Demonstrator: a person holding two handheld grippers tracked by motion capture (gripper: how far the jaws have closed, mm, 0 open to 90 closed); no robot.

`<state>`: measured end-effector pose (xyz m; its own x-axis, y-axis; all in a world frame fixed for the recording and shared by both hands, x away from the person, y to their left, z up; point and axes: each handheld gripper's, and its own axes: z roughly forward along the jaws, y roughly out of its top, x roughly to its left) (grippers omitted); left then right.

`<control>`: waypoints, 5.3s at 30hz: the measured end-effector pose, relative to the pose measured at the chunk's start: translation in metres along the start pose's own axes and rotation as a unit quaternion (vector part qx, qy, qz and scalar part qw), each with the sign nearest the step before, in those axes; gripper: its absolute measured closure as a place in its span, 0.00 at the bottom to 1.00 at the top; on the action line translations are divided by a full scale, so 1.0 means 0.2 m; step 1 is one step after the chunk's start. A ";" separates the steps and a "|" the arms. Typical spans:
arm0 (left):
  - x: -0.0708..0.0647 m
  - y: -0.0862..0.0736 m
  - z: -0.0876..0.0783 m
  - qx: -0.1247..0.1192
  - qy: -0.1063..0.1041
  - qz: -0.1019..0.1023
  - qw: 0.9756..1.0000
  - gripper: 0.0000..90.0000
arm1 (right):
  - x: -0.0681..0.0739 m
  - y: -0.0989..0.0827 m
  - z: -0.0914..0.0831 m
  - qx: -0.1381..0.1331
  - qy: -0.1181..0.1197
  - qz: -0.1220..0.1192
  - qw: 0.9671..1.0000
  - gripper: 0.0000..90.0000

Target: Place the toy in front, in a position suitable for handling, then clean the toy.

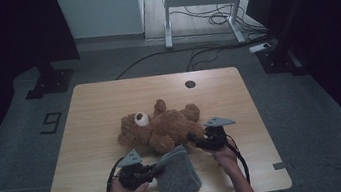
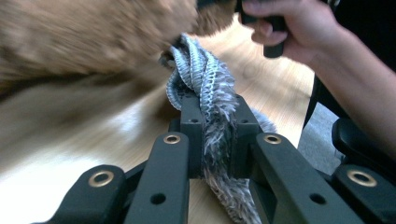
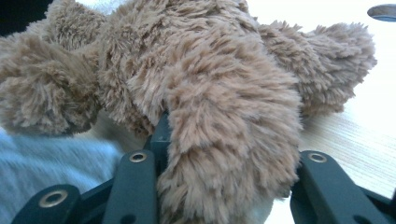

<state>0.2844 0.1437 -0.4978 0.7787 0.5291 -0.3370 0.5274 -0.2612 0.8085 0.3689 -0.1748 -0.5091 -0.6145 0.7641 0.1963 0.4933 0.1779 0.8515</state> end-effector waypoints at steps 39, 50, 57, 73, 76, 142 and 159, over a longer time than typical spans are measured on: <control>0.20 -0.01 -0.77 -0.180 0.092 -0.049 0.978 0.89 | -0.01 -0.04 0.00 -0.001 0.010 0.004 1.000 0.63; 0.20 0.00 -0.78 -0.186 0.096 -0.047 0.977 0.89 | -0.02 -0.04 0.00 0.000 0.011 0.003 1.000 0.63; 0.19 0.07 -0.77 -0.190 0.093 -0.036 0.977 0.89 | -0.02 -0.04 0.00 0.001 0.013 0.001 1.000 0.63; 0.13 0.45 -0.15 -0.131 -0.004 -0.004 0.991 0.89 | -0.02 -0.06 0.02 0.002 0.019 0.012 1.000 0.64; 0.08 0.52 0.07 -0.093 -0.027 0.003 0.995 0.89 | -0.02 -0.06 0.03 0.002 0.020 0.013 1.000 0.64; 0.12 0.23 0.24 -0.057 0.108 -0.036 0.992 0.90 | -0.14 -0.09 -0.01 -0.005 0.101 0.060 0.993 0.70; 0.43 0.00 -0.20 -0.068 0.229 -0.091 0.967 0.90 | -0.13 -0.10 -0.01 -0.007 0.096 0.038 0.995 0.68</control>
<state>0.3374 0.2208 -0.5075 0.4292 0.8662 -0.2560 0.5678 -0.0383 0.8223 0.3744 -0.2001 -0.5300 -0.6826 0.6423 0.3486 0.5348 0.1139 0.8372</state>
